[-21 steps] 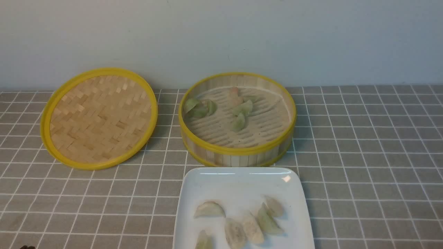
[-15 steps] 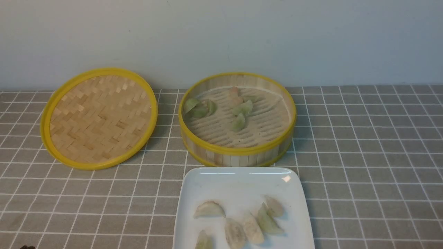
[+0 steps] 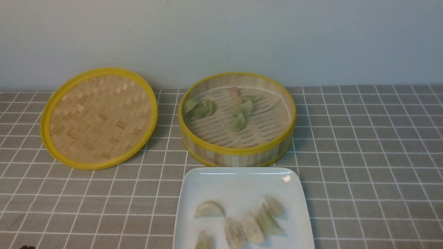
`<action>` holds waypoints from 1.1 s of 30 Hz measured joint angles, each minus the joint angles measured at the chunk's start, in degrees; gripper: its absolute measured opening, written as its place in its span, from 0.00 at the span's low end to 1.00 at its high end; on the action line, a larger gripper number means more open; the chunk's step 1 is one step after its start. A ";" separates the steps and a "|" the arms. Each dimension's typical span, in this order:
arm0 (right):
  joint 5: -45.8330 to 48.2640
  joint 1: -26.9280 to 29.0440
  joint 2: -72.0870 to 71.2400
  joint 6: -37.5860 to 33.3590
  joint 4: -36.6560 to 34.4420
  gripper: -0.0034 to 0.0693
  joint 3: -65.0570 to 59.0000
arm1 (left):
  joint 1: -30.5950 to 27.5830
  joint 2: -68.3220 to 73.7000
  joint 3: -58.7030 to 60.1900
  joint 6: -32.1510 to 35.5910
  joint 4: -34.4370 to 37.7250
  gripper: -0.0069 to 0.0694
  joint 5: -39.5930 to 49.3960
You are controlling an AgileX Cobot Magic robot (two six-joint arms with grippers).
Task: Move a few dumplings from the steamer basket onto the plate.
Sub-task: Use the right arm to grab a dumpling from inside the steamer
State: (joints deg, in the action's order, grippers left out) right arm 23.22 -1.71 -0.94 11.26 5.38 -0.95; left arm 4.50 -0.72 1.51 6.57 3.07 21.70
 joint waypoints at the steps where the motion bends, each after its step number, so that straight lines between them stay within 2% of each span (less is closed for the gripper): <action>1: 0.00 0.00 0.00 0.00 0.00 0.03 0.00 | 0.00 0.00 0.00 0.00 0.00 0.08 0.00; 14: -0.75 0.00 0.00 0.33 -0.85 0.03 -0.06 | 0.00 0.00 0.00 0.00 0.00 0.08 0.00; 16: -2.67 0.00 0.00 2.15 -4.91 0.03 -0.39 | 0.00 0.00 0.00 0.00 0.00 0.08 0.00; 19: -8.60 0.00 0.00 7.05 -15.40 0.03 -0.61 | 0.00 0.00 0.00 0.00 0.00 0.08 0.00; 20: -9.03 0.00 0.00 7.65 -16.09 0.03 -0.61 | 0.00 0.00 0.00 0.00 0.00 0.08 0.00; 21: -11.83 0.00 0.00 9.44 -21.27 0.03 -0.61 | 0.00 0.00 0.00 0.00 0.00 0.08 0.00; 23: -14.65 0.00 0.00 10.92 -26.65 0.03 -0.61 | 0.00 0.00 0.00 0.00 0.00 0.08 0.00; 27: -16.77 0.00 0.00 11.47 -30.04 0.03 -0.61 | 0.00 0.00 0.00 0.00 0.00 0.08 0.00; 31: -17.74 0.00 0.00 11.69 -30.04 0.03 -0.61 | 0.00 0.00 0.00 0.00 0.00 0.08 0.00; 33: -21.24 0.00 0.00 12.10 -30.04 0.03 -0.61 | 0.00 0.00 0.00 0.00 0.00 0.08 0.00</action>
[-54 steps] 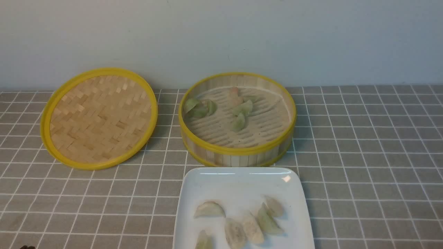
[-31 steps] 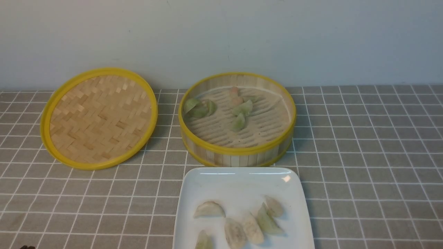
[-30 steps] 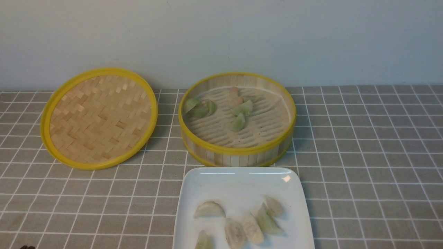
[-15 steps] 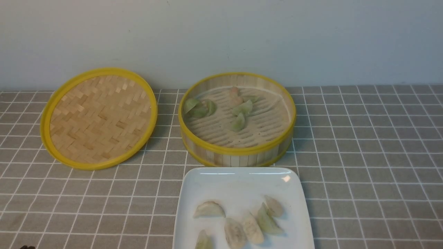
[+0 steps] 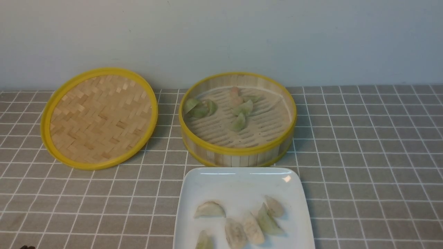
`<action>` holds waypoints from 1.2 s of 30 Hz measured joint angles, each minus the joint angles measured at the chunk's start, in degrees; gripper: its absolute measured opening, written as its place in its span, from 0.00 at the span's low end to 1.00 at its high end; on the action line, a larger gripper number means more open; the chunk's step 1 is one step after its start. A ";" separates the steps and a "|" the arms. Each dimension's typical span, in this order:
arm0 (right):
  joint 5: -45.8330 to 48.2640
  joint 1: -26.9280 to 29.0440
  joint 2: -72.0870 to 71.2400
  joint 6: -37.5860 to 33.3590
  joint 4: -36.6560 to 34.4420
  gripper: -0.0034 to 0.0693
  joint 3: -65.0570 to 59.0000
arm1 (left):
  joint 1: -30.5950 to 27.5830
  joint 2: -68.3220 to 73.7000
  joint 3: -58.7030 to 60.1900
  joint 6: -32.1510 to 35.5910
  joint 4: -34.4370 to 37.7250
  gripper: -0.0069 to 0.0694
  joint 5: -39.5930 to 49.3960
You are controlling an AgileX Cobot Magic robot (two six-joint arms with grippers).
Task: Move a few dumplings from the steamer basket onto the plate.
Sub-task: Use the right arm to grab a dumpling from inside the steamer
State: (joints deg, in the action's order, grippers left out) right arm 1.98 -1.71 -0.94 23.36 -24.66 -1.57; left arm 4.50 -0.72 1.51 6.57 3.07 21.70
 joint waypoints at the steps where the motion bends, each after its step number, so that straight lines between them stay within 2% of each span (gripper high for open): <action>1: -1.39 0.00 0.00 0.16 0.00 0.03 0.00 | 0.00 0.00 0.00 0.00 0.00 0.08 0.00; 3: -0.31 0.00 0.19 0.37 0.02 0.03 1.60 | 0.00 0.00 0.00 0.00 0.00 0.08 0.00; 8: 12.72 0.00 8.52 -4.31 4.19 0.03 15.12 | 0.00 0.00 0.00 0.00 0.00 0.08 0.00; 13: 40.71 0.00 35.08 -15.63 6.63 0.03 39.95 | 0.00 0.00 0.00 0.00 0.00 0.08 0.00; 20: 60.03 -0.07 66.78 -21.01 4.87 0.03 62.96 | 0.00 0.00 0.00 0.00 0.00 0.08 0.00; 25: 65.07 -2.76 80.89 -21.21 5.20 0.03 76.18 | 0.00 0.00 0.00 0.00 0.00 0.08 0.00; 28: 68.56 -7.18 90.87 -19.25 8.58 0.03 86.52 | 0.00 0.00 0.00 0.00 0.00 0.08 0.00; 33: 68.97 -14.54 105.89 -15.49 15.70 0.04 102.70 | 0.00 0.00 0.00 0.00 0.00 0.08 0.00; 36: 68.97 -18.31 112.56 -14.20 16.87 0.04 110.12 | 0.00 0.00 0.00 0.00 0.00 0.08 0.00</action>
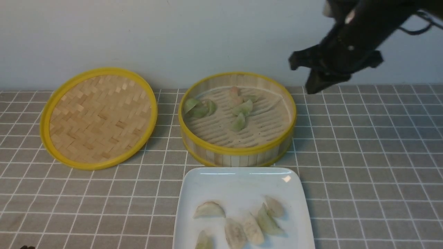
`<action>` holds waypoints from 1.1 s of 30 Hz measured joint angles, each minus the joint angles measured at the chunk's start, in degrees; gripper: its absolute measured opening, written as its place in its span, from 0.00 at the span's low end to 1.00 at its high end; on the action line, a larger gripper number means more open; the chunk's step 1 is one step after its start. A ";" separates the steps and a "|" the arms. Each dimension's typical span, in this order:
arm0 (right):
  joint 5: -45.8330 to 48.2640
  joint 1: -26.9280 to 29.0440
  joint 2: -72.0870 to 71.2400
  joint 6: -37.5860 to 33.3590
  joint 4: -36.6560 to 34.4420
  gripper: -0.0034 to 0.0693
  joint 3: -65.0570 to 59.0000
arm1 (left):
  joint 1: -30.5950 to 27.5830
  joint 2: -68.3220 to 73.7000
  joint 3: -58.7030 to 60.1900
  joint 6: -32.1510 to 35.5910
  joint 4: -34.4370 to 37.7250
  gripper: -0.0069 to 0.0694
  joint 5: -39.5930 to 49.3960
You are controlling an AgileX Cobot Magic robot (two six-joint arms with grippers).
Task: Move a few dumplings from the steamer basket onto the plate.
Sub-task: Use the right arm to grab a dumpling from inside the steamer
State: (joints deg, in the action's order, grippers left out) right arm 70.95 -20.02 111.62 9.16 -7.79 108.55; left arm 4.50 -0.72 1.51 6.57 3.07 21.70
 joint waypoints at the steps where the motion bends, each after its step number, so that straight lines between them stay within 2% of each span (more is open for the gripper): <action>1: 0.15 -1.28 2.58 0.27 0.21 0.04 2.51 | 0.00 0.00 0.00 0.00 0.00 0.08 0.00; 7: 0.38 -6.33 12.67 0.82 0.78 0.08 14.27 | 0.00 0.00 0.00 0.00 0.00 0.08 0.00; 9: 0.38 -7.63 17.84 0.82 2.04 0.13 19.39 | 0.00 0.00 0.00 0.00 0.00 0.08 0.00; 15: 0.38 -8.36 27.44 0.87 3.60 0.36 27.93 | 0.00 0.00 0.00 0.00 0.00 0.08 0.00; 18: 0.38 -8.36 30.07 1.77 6.21 0.53 29.53 | 0.00 0.00 0.00 0.00 0.00 0.08 0.00; 19: 0.38 -8.36 30.15 2.04 6.35 0.54 29.58 | 0.00 0.00 0.00 0.00 0.00 0.08 0.00; 20: 0.43 -8.36 30.91 2.66 7.47 0.60 29.73 | 0.00 0.00 0.00 0.00 0.00 0.08 0.00; 23: 0.39 -8.36 32.86 3.88 8.67 0.70 29.94 | 0.00 0.00 0.00 0.00 0.00 0.08 0.00; 29: -0.19 -8.52 34.05 4.11 7.20 0.73 30.14 | 0.00 0.00 0.00 0.00 0.00 0.08 0.00; 31: -0.24 -8.52 34.13 4.11 6.65 0.69 30.14 | 0.00 0.00 0.00 0.00 0.00 0.08 0.00; 33: -0.24 -8.52 34.13 4.11 6.17 0.60 30.14 | 0.00 0.00 0.00 0.00 0.00 0.08 0.00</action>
State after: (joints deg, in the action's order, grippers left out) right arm 70.71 -28.54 145.74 13.28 -1.63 138.69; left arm 4.50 -0.72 1.51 6.57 3.07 21.70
